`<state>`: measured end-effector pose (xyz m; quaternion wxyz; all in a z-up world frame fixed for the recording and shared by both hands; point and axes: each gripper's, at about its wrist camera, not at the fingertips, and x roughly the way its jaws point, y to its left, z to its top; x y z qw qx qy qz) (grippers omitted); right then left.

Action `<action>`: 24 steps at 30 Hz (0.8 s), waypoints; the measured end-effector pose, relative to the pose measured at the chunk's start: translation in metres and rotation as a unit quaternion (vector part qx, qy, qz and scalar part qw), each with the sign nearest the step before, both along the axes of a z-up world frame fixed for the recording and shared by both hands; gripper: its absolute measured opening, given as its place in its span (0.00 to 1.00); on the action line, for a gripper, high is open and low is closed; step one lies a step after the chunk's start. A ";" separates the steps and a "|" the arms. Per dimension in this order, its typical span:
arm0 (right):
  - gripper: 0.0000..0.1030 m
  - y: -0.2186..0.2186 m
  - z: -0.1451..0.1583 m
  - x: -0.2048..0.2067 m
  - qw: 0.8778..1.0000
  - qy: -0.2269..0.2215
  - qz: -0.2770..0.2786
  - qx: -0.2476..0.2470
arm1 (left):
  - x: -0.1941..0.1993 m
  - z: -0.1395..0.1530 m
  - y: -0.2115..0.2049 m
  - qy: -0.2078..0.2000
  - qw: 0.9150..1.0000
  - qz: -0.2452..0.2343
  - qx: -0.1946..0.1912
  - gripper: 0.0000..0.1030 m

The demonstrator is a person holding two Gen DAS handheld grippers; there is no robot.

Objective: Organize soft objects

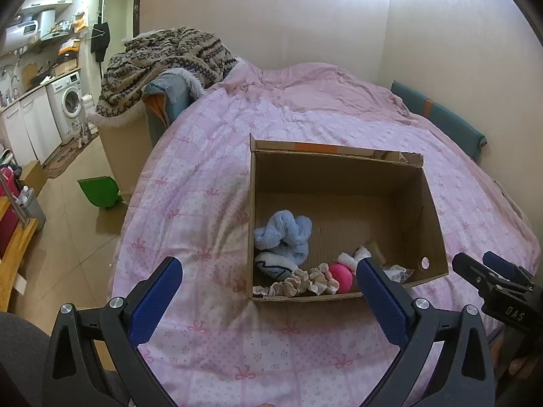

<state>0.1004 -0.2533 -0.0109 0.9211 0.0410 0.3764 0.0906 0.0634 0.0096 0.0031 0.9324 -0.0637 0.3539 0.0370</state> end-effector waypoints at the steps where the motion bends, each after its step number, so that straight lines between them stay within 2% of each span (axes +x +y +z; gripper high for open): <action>1: 1.00 0.000 0.000 0.000 1.000 0.000 0.000 0.000 | 0.000 0.000 0.000 0.000 1.000 0.000 0.000 0.99; 24: 1.00 0.004 0.010 -0.008 1.000 -0.021 0.008 0.005 | 0.000 -0.008 0.003 0.007 1.000 -0.004 -0.009 0.99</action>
